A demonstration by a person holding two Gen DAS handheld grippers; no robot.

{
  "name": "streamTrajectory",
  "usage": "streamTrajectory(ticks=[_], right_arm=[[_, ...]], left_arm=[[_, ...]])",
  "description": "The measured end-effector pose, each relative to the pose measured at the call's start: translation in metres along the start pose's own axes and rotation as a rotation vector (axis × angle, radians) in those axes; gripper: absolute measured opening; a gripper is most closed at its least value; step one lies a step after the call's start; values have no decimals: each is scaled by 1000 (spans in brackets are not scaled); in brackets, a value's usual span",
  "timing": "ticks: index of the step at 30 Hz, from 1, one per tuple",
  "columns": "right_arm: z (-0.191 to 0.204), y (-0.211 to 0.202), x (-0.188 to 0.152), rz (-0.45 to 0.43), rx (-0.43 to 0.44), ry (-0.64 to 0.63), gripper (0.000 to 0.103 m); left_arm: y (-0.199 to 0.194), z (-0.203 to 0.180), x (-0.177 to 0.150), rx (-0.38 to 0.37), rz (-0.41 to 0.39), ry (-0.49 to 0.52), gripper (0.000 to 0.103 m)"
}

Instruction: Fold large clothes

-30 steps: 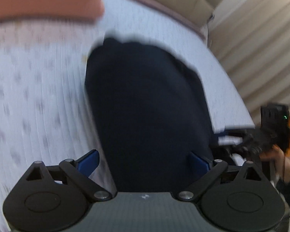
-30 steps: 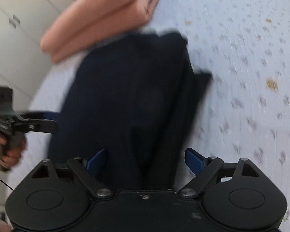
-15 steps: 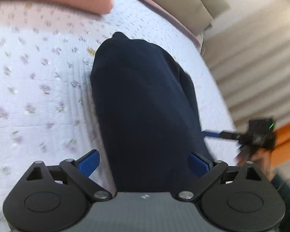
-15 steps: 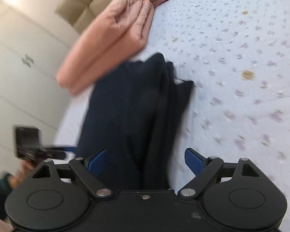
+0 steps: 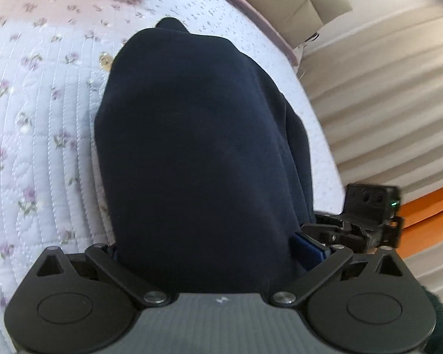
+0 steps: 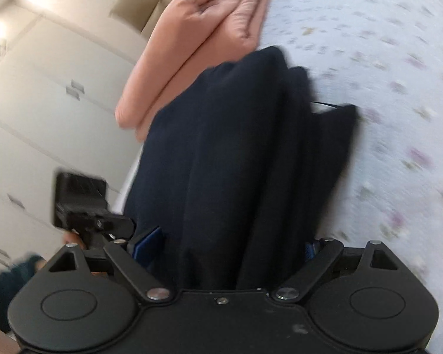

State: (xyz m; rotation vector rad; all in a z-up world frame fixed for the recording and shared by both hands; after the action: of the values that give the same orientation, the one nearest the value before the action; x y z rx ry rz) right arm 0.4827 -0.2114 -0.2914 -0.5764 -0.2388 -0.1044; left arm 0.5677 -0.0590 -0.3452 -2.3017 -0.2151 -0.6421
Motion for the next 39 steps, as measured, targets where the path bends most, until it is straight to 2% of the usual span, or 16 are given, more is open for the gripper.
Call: streamTrajectory(ticks=[1, 2, 4, 5, 7, 10, 15, 29, 39], right_arm=[[-2, 4, 4, -3, -13, 35, 101], [-3, 1, 6, -15, -29, 78, 82], [-2, -1, 5, -44, -32, 100, 60], [2, -3, 3, -62, -33, 90, 56], [7, -5, 0, -96, -50, 70, 53], [11, -9, -2, -128, -28, 120, 50], [25, -24, -6, -144, -6, 135, 49], [131, -70, -41, -203, 66, 37, 49], [205, -93, -85, -213, 124, -50, 49]], left_arm=[[0, -2, 0, 26, 0, 14, 99], [-1, -4, 0, 54, -2, 34, 89], [-7, -9, -1, 98, 0, 71, 81], [-9, -14, 0, 108, 3, 79, 80], [-10, -21, 2, 129, 8, 107, 78], [-16, -30, 5, 140, 2, 126, 75], [-37, -48, 5, 158, 3, 170, 73], [-133, -131, -8, 203, -85, 261, 73], [-210, -186, -39, 238, -143, 329, 73]])
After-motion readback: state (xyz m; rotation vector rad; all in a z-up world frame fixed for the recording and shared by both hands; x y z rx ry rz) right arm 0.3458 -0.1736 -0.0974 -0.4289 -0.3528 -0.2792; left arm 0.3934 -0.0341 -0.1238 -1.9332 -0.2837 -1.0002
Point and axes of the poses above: each gripper's, at about its wrist camera, not at the fingertips, and y roughly the way its jaws point, z to its left, x to its top, the point moved 10 cm from there along y, roughly the way its jaws point, and after that the axes turned 15 degrees about y, right-handed, at the moved point
